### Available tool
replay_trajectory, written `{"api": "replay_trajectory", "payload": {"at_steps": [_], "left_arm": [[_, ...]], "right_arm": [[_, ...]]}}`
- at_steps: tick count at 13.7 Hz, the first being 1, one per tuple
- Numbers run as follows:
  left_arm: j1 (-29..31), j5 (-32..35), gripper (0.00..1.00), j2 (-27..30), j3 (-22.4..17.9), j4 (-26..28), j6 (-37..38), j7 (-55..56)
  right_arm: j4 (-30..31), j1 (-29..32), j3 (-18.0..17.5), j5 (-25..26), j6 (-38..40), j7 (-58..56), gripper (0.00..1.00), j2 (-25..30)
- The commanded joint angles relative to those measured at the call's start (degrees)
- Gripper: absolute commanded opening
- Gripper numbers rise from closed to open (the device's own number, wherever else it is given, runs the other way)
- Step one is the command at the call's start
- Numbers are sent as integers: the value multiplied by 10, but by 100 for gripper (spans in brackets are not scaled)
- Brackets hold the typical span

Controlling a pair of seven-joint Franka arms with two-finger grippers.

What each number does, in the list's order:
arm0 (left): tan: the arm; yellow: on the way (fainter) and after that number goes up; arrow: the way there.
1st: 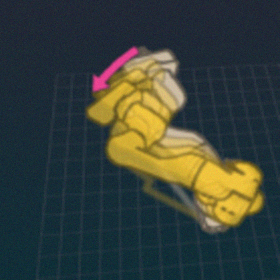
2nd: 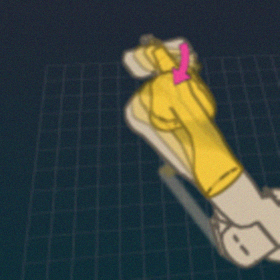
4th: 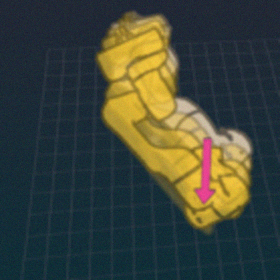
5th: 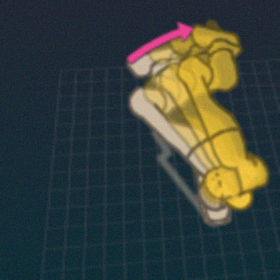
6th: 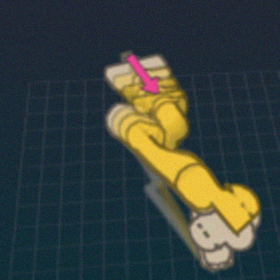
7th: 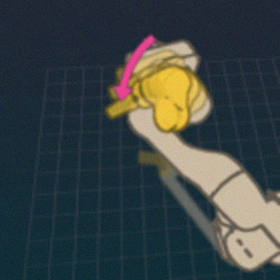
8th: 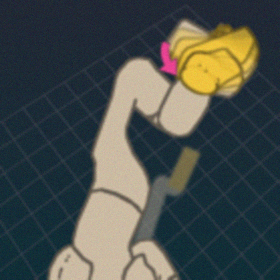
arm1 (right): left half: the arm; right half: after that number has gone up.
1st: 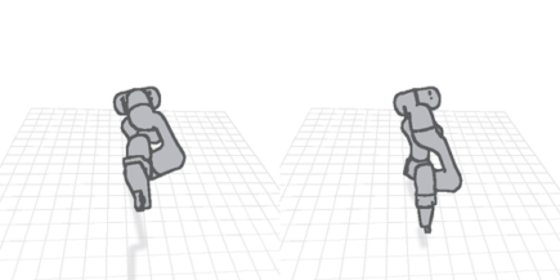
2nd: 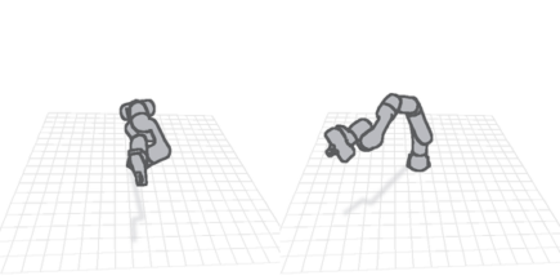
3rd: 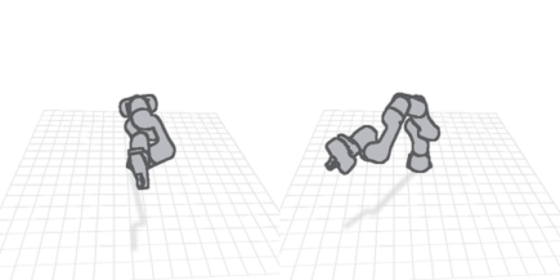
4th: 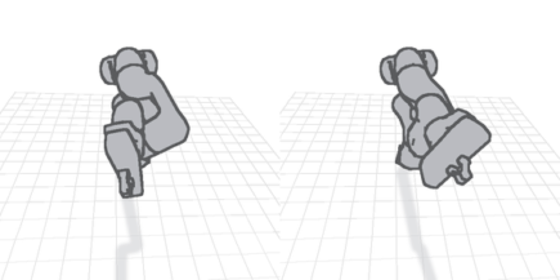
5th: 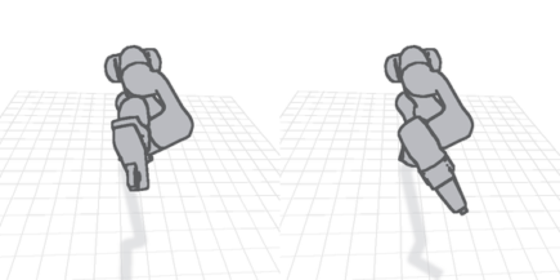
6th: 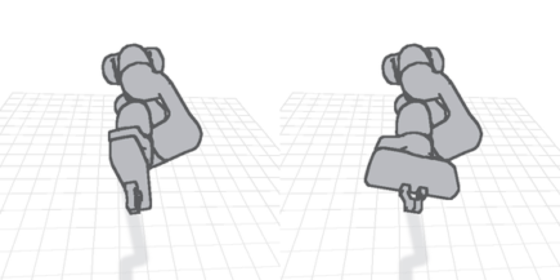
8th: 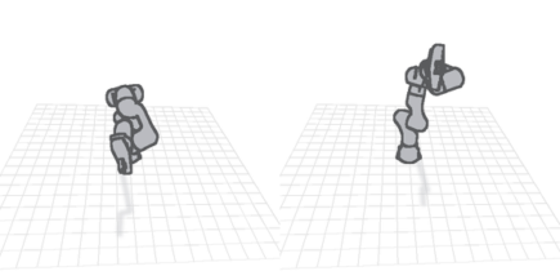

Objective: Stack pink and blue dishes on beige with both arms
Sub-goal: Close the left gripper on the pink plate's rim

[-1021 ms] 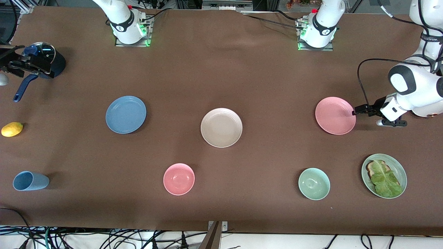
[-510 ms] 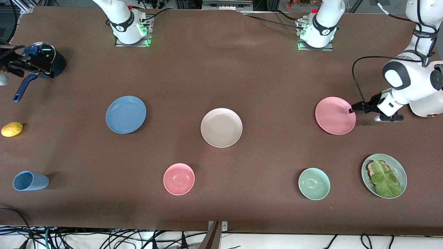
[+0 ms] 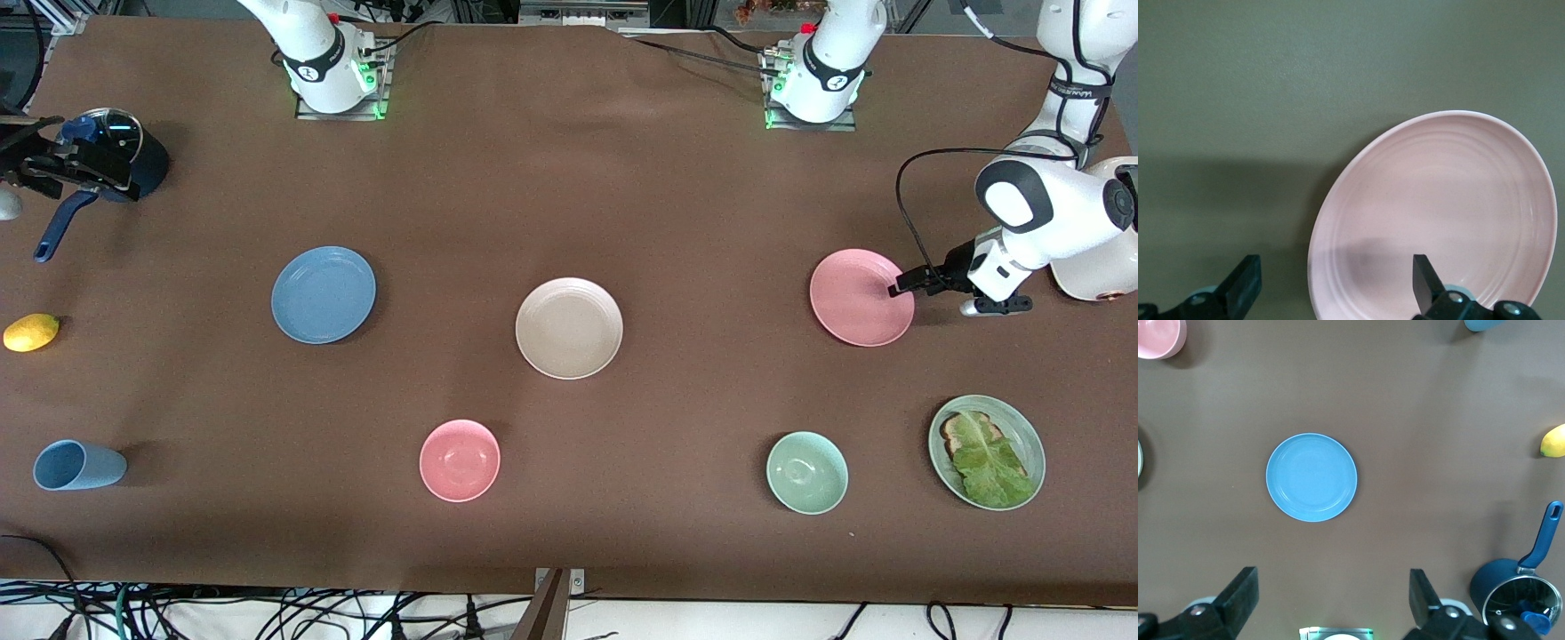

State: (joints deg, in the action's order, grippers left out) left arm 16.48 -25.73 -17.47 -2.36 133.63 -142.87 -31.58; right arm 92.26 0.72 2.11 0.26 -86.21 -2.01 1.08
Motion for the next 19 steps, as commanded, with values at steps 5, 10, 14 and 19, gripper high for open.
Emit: {"api": "replay_trajectory", "payload": {"at_steps": [5, 10, 14, 19], "left_arm": [[2, -96, 100, 9, 3, 17, -14, -102], [-20, -94, 94, 39, 3, 37, -14, -72], [-13, -93, 96, 15, 3, 30, -17, -86], [6, -94, 99, -2, 3, 29, -37, -127]], "right_arm": [[-3, 2, 0, -7, 2, -2, 100, 1], [-3, 2, 0, -7, 2, -2, 100, 1], [-3, 2, 0, -7, 2, -2, 100, 1], [-2, 2, 0, -7, 3, -3, 100, 1]]}}
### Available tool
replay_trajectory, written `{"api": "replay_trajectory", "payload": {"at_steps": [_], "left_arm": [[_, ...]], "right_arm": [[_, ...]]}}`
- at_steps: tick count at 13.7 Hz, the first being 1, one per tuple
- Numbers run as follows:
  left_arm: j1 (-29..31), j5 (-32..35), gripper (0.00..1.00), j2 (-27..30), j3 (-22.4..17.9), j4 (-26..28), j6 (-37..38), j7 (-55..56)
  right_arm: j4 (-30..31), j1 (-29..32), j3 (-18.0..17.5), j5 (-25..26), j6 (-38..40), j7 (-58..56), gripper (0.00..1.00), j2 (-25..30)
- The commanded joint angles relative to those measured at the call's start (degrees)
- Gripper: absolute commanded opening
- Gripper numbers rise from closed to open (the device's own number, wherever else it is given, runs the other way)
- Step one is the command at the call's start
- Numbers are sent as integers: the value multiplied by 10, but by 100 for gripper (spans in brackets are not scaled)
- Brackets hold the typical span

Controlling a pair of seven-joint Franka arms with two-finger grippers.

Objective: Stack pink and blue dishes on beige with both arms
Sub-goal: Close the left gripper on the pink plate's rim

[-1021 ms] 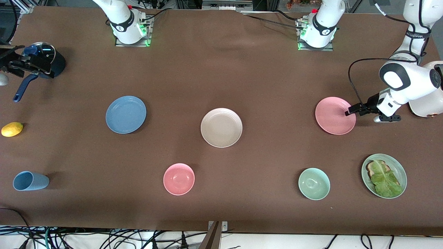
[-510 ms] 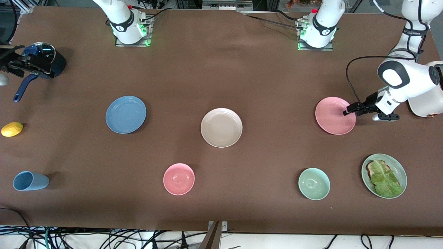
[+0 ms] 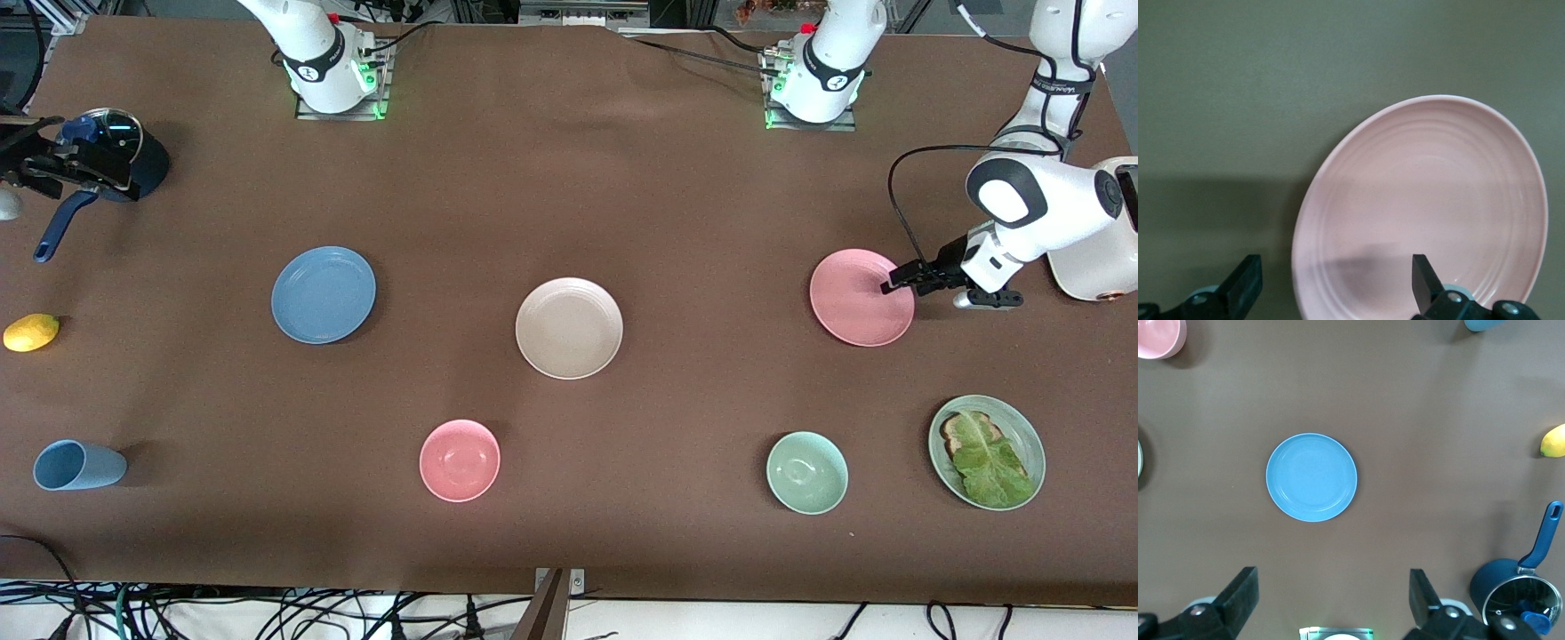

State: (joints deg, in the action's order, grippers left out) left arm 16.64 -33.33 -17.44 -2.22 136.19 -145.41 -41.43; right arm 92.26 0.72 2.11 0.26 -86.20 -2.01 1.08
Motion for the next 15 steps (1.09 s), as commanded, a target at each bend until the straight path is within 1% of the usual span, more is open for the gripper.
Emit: {"api": "replay_trajectory", "payload": {"at_steps": [1, 2, 3, 5, 6, 7, 10, 11, 15], "left_arm": [[4, -19, 98, -8, 2, 3, -12, -29], [4, -25, 98, -15, 2, 0, -13, -29], [4, -26, 91, -16, 2, -4, -13, -29], [4, -26, 55, -16, 2, -5, -12, -28], [4, -27, 44, -16, 2, -6, -12, -22], [4, -27, 39, -15, 2, -6, -12, -19], [5, -27, 8, -9, 2, -6, -8, -18], [6, -27, 0, -8, 2, -6, -6, -18], [10, -27, 0, -6, 2, -6, -6, -20]], "right_arm": [[-2, 2, 0, -7, 3, -2, 100, 1], [-2, 2, 0, -7, 3, -2, 100, 1], [-2, 2, 0, -7, 3, -2, 100, 1], [-3, 2, 0, -7, 3, -2, 100, 1], [-3, 2, 0, -7, 3, -2, 100, 1], [-3, 2, 0, -7, 3, -2, 100, 1], [-3, 2, 0, -7, 2, -2, 100, 1], [-3, 2, 0, -7, 2, -2, 100, 1], [-3, 2, 0, -7, 2, -2, 100, 1]]}}
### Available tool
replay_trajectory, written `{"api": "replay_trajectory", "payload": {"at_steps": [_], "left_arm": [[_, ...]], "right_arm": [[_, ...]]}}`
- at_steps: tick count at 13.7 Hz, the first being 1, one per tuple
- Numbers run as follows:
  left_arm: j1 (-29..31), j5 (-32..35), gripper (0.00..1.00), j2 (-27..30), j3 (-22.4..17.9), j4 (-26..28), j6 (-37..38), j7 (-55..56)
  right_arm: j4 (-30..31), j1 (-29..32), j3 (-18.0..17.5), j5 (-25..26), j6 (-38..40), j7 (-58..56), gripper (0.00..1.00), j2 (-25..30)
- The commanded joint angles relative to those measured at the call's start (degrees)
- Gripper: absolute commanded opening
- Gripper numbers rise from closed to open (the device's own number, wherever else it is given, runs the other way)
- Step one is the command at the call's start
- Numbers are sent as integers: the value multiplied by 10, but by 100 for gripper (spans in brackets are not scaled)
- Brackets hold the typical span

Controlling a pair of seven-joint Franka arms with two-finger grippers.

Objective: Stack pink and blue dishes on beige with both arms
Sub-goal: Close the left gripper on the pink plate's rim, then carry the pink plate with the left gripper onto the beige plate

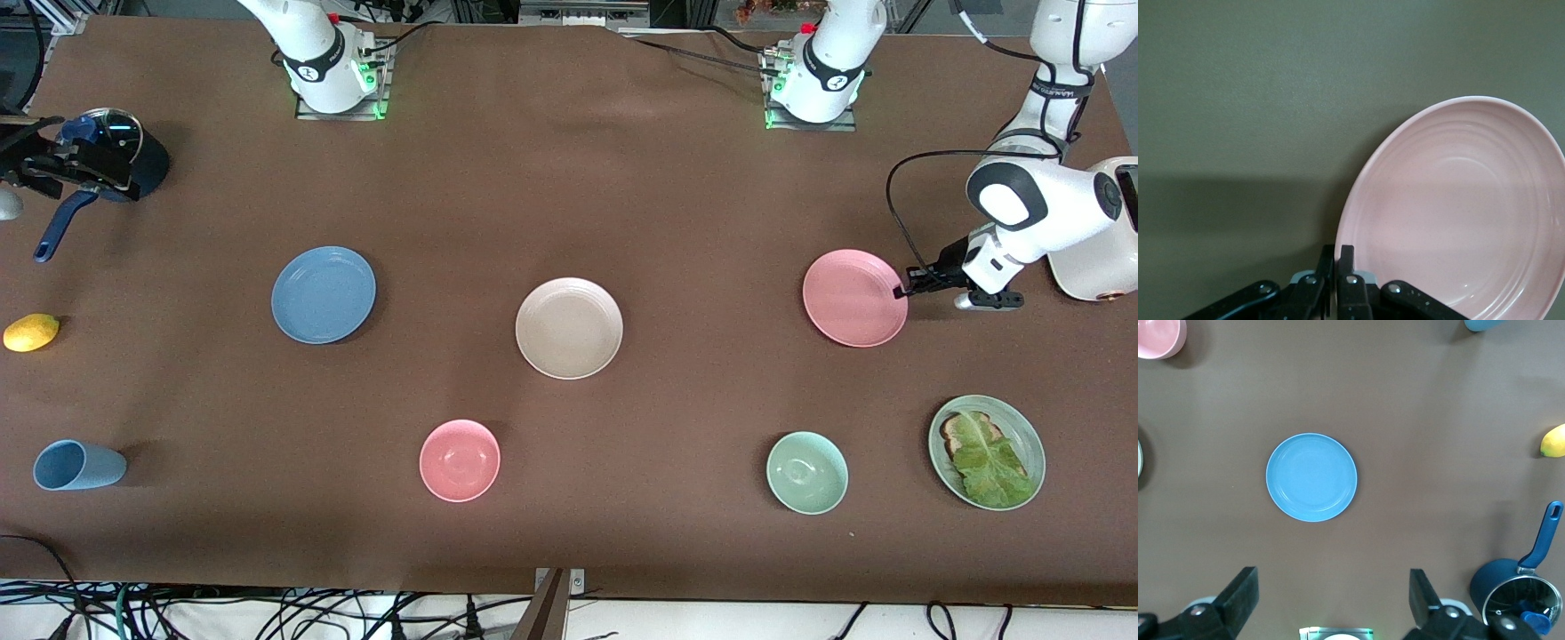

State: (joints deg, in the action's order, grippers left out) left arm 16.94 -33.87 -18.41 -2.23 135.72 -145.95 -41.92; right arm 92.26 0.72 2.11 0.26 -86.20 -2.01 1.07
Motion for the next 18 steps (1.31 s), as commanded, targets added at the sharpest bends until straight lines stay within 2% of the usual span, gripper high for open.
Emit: {"api": "replay_trajectory", "payload": {"at_steps": [1, 4, 6, 8, 10, 12, 16, 18], "left_arm": [[7, -22, 0, 7, 3, -1, 0, -13], [5, -13, 0, 29, 4, -9, 8, -11], [0, -3, 0, 35, 4, -39, 52, -4], [-1, 59, 0, 42, 13, -57, 60, 45], [-1, 104, 0, 53, 38, -59, 64, 117], [-2, 104, 0, 55, 61, -59, 65, 135], [-2, 101, 0, 66, 147, -59, 65, 249], [-13, 100, 0, 65, 178, -60, 59, 287]], "right_arm": [[-3, 2, 0, -7, 2, -2, 100, 1], [-3, 2, 0, -7, 2, -2, 100, 1], [-3, 2, 0, -7, 2, -2, 100, 1], [-3, 2, 0, -7, 2, -2, 100, 1], [-3, 2, 0, -7, 2, -2, 100, 1], [-3, 2, 0, -7, 2, -2, 100, 1], [-3, 2, 0, -7, 2, -2, 100, 1], [-3, 2, 0, -7, 2, -2, 100, 1]]}}
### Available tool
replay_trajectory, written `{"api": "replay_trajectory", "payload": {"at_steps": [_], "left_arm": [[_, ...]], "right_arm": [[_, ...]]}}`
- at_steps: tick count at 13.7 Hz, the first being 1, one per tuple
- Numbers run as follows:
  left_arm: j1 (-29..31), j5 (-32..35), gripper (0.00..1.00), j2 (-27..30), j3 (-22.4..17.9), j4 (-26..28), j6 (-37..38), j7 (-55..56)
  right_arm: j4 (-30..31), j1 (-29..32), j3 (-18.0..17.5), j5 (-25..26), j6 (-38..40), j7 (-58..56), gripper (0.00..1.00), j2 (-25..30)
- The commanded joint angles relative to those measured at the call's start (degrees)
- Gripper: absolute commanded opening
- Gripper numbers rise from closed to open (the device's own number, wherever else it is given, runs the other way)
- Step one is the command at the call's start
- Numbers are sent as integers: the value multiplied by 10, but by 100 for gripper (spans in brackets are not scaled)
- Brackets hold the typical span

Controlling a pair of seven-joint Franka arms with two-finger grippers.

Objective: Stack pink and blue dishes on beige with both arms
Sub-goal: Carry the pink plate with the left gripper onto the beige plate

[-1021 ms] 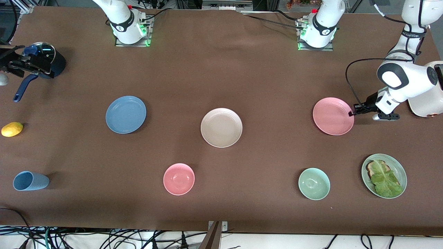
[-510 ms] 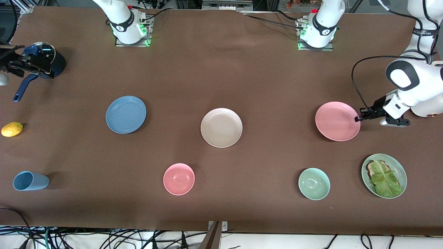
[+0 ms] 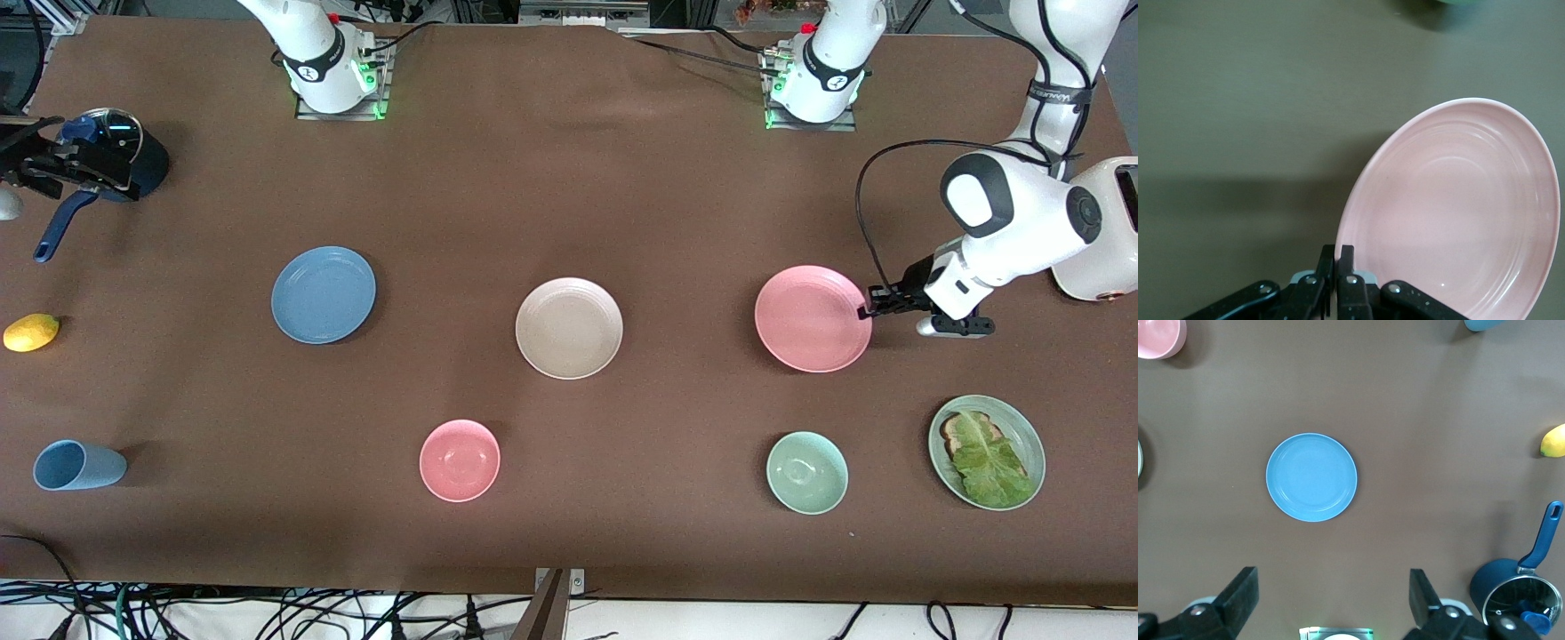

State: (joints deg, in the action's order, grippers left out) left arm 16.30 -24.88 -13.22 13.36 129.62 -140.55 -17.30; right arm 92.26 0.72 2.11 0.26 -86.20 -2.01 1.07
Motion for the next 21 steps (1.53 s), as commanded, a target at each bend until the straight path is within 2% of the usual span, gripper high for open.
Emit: {"api": "replay_trajectory", "payload": {"at_steps": [1, 4, 13, 21], "left_arm": [[-32, 7, 0, 13, 23, -7, 4, 61], [-96, 8, 0, -1, 24, -31, 3, 139], [-270, 12, 0, -102, 23, -125, -75, 321], [-361, 12, 0, -189, 13, -219, -87, 410]], "right_arm": [[-3, 2, 0, -7, 2, -2, 100, 0], [-3, 2, 0, -7, 2, -2, 100, 1], [-3, 2, 0, -7, 2, -2, 100, 1], [-2, 2, 0, -7, 2, -3, 100, 1]]}}
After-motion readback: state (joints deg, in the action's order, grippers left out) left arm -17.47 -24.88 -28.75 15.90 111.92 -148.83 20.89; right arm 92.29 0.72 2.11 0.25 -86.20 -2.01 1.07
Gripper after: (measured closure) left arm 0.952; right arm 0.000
